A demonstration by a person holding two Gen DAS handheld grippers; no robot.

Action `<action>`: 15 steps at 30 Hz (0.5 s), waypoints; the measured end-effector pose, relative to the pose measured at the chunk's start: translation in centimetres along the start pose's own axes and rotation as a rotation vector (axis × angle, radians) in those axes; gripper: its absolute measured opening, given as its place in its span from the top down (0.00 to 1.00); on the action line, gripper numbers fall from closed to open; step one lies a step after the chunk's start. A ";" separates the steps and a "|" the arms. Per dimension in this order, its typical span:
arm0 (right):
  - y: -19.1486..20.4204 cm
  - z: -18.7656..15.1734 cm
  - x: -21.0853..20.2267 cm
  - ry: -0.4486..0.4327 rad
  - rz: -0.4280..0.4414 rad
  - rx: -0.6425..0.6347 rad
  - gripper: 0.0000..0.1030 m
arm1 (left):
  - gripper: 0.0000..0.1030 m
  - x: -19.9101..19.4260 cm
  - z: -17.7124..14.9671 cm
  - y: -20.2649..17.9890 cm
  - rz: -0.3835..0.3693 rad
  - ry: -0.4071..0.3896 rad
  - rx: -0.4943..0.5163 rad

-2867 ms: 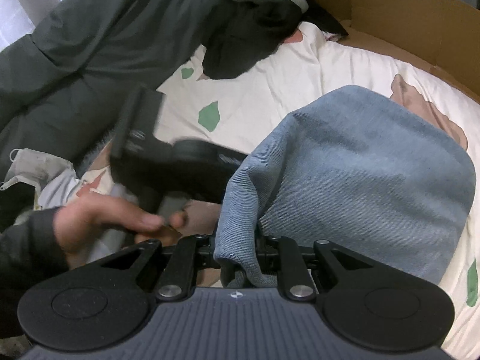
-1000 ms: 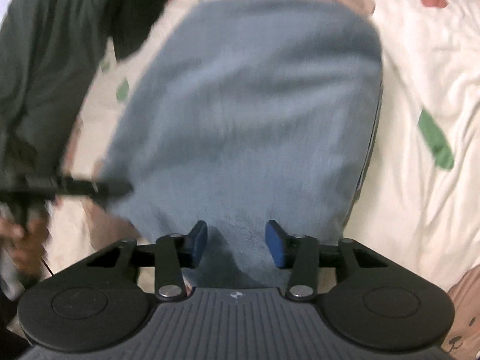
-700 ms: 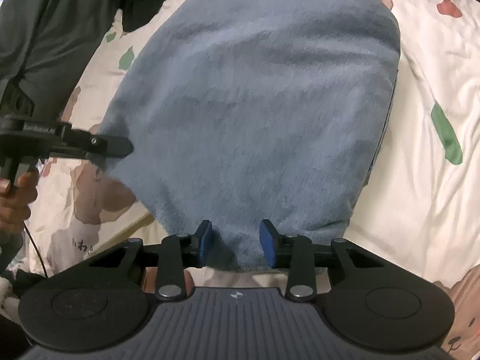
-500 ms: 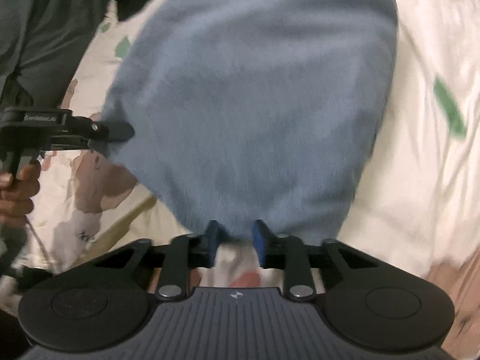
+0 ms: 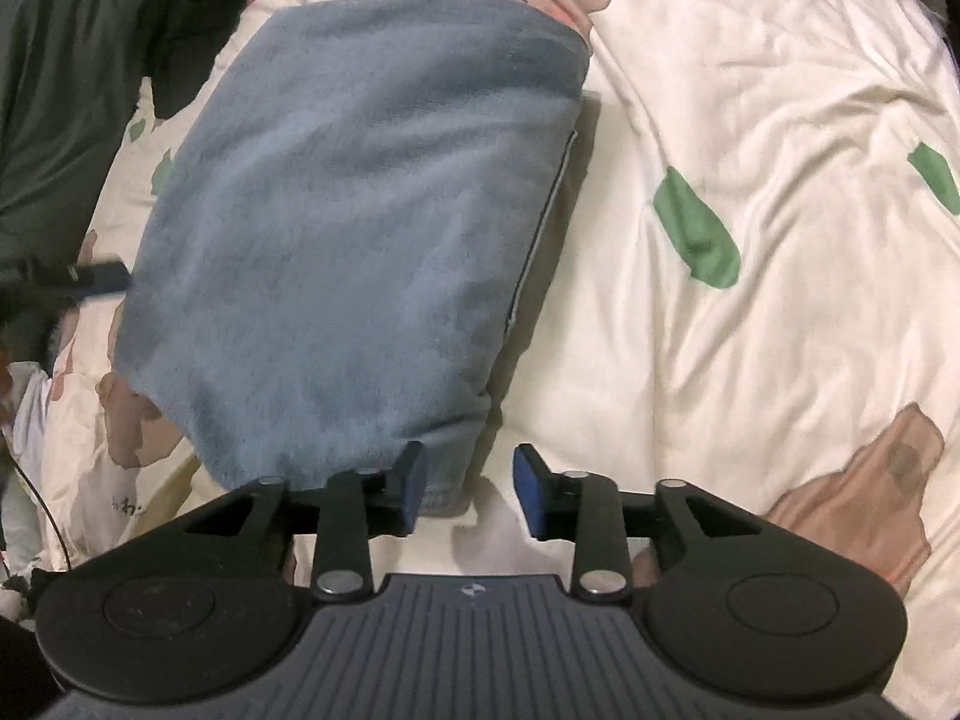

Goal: Fold clothes
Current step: 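Open the left tool and lift it off the folded jeans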

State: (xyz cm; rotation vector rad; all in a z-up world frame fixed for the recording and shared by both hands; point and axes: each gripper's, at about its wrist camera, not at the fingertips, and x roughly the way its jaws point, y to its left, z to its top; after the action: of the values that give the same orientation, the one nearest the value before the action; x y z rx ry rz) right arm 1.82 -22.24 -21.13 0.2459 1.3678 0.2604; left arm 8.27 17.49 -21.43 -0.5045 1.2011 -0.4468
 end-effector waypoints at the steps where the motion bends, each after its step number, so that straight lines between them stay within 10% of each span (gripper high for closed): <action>1: 0.1 0.1 0.2 -0.003 0.004 -0.005 0.61 | 0.70 -0.3 0.7 -0.4 0.003 -0.011 0.018; 15: 0.1 6.5 0.9 -0.249 -0.068 -0.011 0.61 | 0.69 5.9 6.9 -9.4 0.021 -0.089 0.312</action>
State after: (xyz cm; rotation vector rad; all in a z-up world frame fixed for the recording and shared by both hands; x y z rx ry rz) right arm 8.40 -22.02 -20.70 0.2151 1.1258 0.1741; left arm 16.04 7.44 -18.50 -0.2407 1.0263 -0.5766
